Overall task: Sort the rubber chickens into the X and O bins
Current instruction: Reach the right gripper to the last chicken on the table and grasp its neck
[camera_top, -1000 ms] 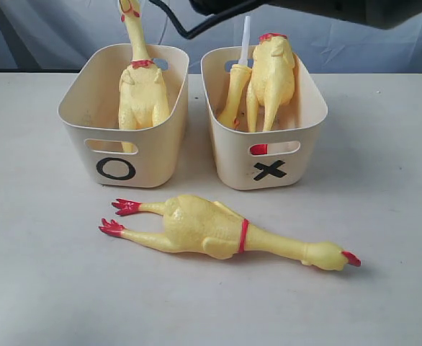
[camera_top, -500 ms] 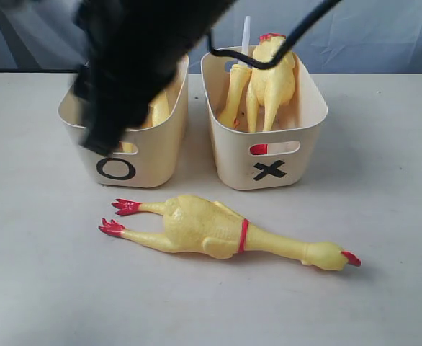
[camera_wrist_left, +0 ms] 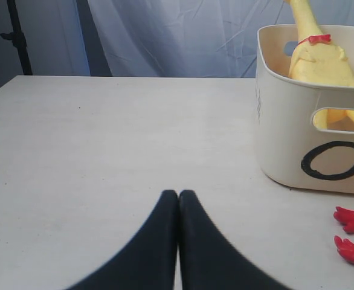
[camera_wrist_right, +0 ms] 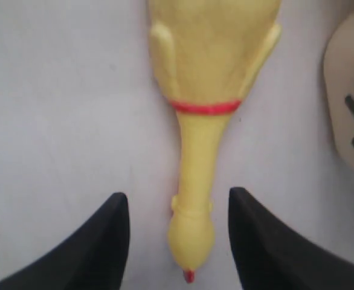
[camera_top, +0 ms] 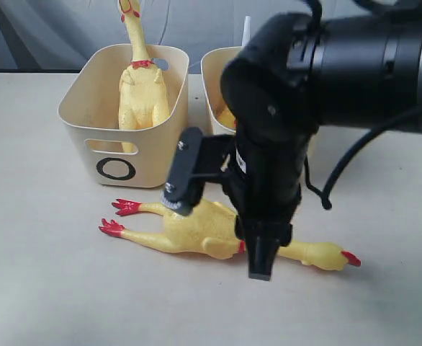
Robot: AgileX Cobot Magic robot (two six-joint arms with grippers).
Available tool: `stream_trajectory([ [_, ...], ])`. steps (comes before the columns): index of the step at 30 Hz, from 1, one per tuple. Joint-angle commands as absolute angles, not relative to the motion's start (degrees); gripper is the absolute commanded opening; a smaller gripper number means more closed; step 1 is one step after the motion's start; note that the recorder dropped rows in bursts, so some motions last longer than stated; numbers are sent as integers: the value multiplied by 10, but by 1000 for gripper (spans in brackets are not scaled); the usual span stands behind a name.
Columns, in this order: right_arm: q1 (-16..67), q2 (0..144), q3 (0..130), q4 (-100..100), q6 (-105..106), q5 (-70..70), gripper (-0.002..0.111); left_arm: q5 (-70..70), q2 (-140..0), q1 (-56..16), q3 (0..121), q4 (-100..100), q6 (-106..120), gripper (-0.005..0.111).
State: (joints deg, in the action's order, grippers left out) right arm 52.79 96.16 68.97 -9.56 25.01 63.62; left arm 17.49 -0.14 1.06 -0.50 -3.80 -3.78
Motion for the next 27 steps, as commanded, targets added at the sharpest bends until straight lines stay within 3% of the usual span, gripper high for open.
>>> stream_trajectory([
  [1, 514, 957, 621, -158, 228, 630, 48, 167, 0, 4, 0, -39, -39, 0],
  [13, 403, 949, 563, -40, 228, 506, 48, 167, 0, 4, 0, -39, -39, 0],
  [27, 394, 950, 486, -16, 259, 407, 48, 167, 0, 4, 0, -39, -39, 0],
])
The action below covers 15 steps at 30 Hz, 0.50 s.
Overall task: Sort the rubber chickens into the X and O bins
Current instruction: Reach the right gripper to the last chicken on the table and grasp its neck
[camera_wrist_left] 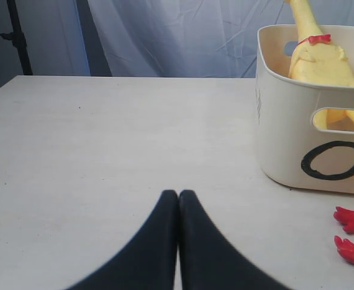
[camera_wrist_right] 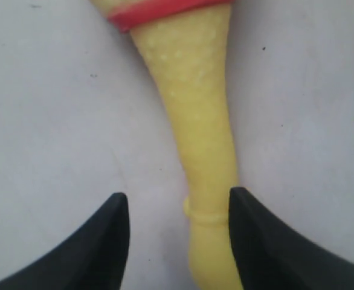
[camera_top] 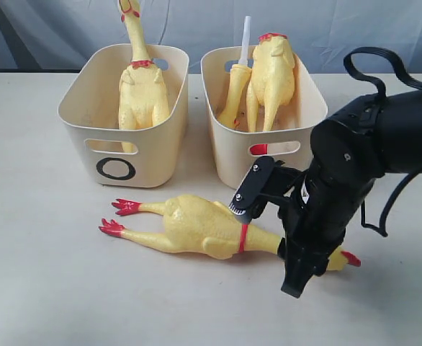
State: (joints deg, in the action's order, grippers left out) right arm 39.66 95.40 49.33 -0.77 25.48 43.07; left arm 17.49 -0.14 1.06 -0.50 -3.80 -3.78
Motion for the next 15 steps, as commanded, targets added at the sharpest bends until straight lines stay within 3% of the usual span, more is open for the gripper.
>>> stream_trajectory([
  [1, 394, 952, 486, -22, 259, 403, 48, 167, 0, 4, 0, -39, -39, 0],
  [15, 394, 1004, 486, -31, 255, 390, 47, 167, 0, 4, 0, -39, -39, 0],
])
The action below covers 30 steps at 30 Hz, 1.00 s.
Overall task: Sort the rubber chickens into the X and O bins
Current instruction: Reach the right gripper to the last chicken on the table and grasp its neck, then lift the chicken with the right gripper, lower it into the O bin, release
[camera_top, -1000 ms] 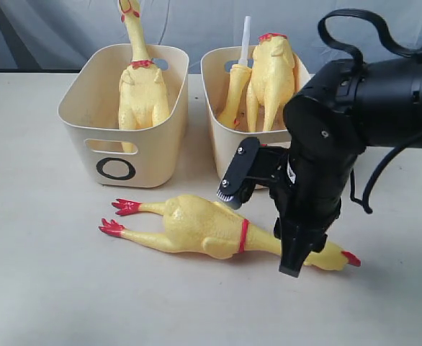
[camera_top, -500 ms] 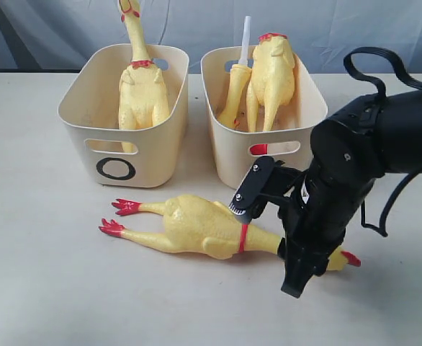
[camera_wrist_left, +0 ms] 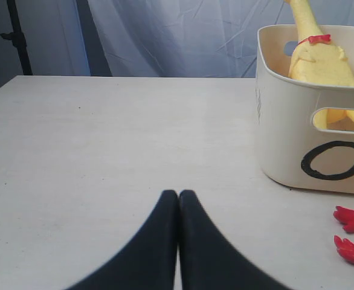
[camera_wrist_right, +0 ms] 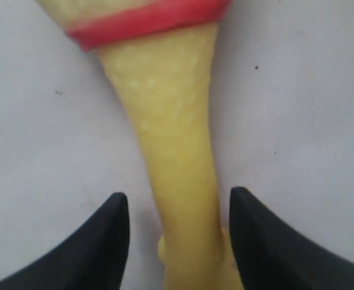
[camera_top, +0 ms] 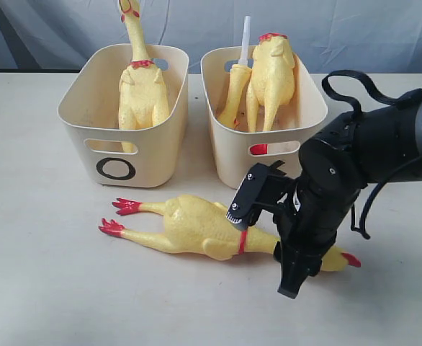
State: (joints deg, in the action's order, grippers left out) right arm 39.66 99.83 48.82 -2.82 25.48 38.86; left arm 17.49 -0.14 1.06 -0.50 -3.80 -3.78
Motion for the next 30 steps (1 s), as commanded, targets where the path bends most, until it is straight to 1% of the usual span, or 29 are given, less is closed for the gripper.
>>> stream_trajectory([
  [1, 394, 1004, 486, -31, 255, 389, 44, 167, 0, 4, 0, -39, -39, 0],
  [2, 394, 1004, 486, -31, 255, 389, 40, 167, 0, 4, 0, -39, -39, 0],
  [7, 394, 1004, 486, -33, 255, 389, 1, 167, 0, 4, 0, -39, -39, 0],
  [8, 394, 1004, 486, -33, 254, 390, -1, 167, 0, 4, 0, -39, -39, 0],
  [12, 394, 991, 486, -12, 253, 408, 0, 167, 0, 4, 0, -39, -39, 0],
  [18, 394, 927, 486, 32, 255, 450, 0, 167, 0, 4, 0, -39, -39, 0],
  [30, 394, 783, 486, 237, 358, 643, 0, 167, 0, 4, 0, -39, -39, 0],
])
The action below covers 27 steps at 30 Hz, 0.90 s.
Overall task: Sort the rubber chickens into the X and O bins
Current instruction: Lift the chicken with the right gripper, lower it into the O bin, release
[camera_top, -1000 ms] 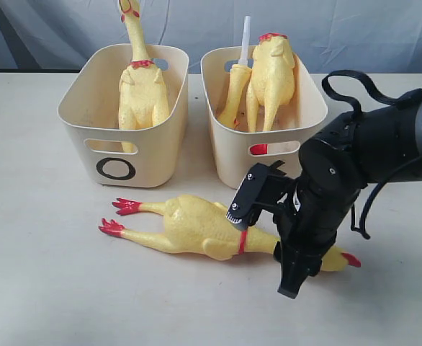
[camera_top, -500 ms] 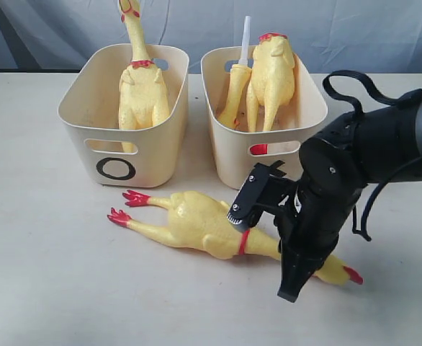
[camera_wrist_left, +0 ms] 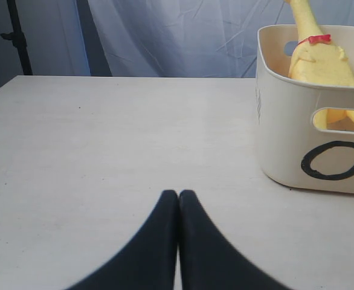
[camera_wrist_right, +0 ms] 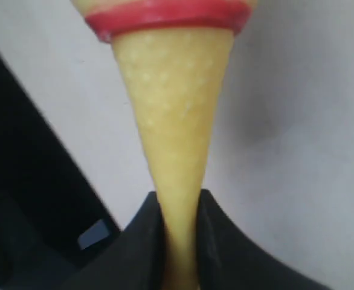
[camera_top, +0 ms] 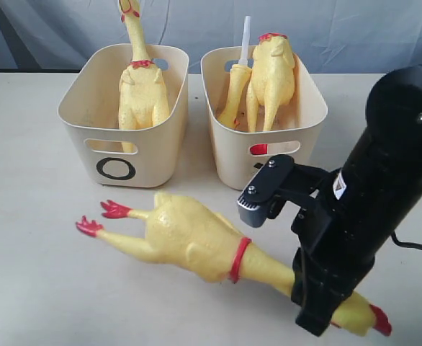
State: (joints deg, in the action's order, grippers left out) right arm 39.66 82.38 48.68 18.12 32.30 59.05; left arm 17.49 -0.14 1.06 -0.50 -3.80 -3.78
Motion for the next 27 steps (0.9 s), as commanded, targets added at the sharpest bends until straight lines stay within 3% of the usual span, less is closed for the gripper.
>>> stream_trajectory([
  [1, 394, 772, 486, 250, 370, 660, 0, 167, 0, 4, 0, -39, -39, 0],
  [8, 394, 723, 529, 378, 449, 609, 0, 167, 0, 4, 0, -39, -39, 0],
  [13, 394, 735, 642, 381, 450, 421, 0, 167, 0, 4, 0, -39, -39, 0],
  [19, 394, 817, 701, 471, 450, 137, 0, 167, 0, 4, 0, -39, -39, 0],
  [27, 395, 957, 782, 571, 450, 43, 0, 167, 0, 4, 0, -39, -39, 0],
])
